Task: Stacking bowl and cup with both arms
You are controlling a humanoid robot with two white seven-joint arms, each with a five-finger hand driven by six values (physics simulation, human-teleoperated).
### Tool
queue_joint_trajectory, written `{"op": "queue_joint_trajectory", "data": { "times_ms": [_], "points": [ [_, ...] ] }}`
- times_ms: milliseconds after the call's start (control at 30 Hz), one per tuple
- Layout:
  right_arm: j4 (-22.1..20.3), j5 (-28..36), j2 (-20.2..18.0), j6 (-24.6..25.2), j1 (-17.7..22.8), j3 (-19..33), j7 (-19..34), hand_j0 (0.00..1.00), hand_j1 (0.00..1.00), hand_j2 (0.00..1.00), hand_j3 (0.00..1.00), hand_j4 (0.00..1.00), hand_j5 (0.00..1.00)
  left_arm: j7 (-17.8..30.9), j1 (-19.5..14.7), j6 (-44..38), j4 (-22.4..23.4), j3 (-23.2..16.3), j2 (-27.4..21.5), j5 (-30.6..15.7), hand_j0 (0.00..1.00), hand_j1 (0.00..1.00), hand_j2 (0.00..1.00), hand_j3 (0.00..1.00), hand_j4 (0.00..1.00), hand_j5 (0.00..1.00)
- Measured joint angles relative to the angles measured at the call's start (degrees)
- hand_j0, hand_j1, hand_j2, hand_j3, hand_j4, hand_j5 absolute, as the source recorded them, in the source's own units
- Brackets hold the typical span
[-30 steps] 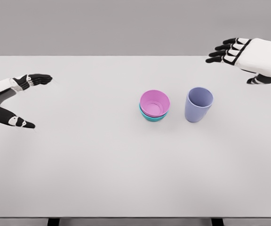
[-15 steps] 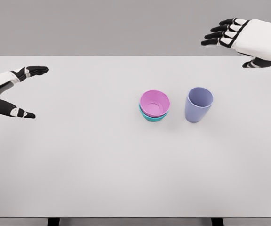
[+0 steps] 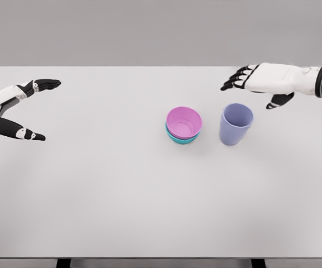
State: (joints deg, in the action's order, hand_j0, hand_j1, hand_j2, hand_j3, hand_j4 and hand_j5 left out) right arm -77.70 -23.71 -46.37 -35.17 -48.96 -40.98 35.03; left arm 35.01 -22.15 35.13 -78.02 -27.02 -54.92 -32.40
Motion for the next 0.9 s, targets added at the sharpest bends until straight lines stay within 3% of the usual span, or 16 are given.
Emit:
{"op": "queue_joint_trajectory", "data": {
  "times_ms": [400,900],
  "points": [
    [-0.2,0.0,-0.4,0.0,-0.3,-3.3,0.0,1.0,1.0,1.0,1.0,1.0,1.0,0.0,0.0,0.0,0.0,0.0,0.1,0.0,1.0,1.0,1.0,1.0,1.0,1.0],
    [-11.3,0.6,-5.2,0.0,0.4,-3.4,0.0,1.0,1.0,1.0,1.0,1.0,1.0,0.0,0.1,0.0,0.1,0.0,0.1,0.0,1.0,1.0,1.0,1.0,1.0,1.0]
  ]
}}
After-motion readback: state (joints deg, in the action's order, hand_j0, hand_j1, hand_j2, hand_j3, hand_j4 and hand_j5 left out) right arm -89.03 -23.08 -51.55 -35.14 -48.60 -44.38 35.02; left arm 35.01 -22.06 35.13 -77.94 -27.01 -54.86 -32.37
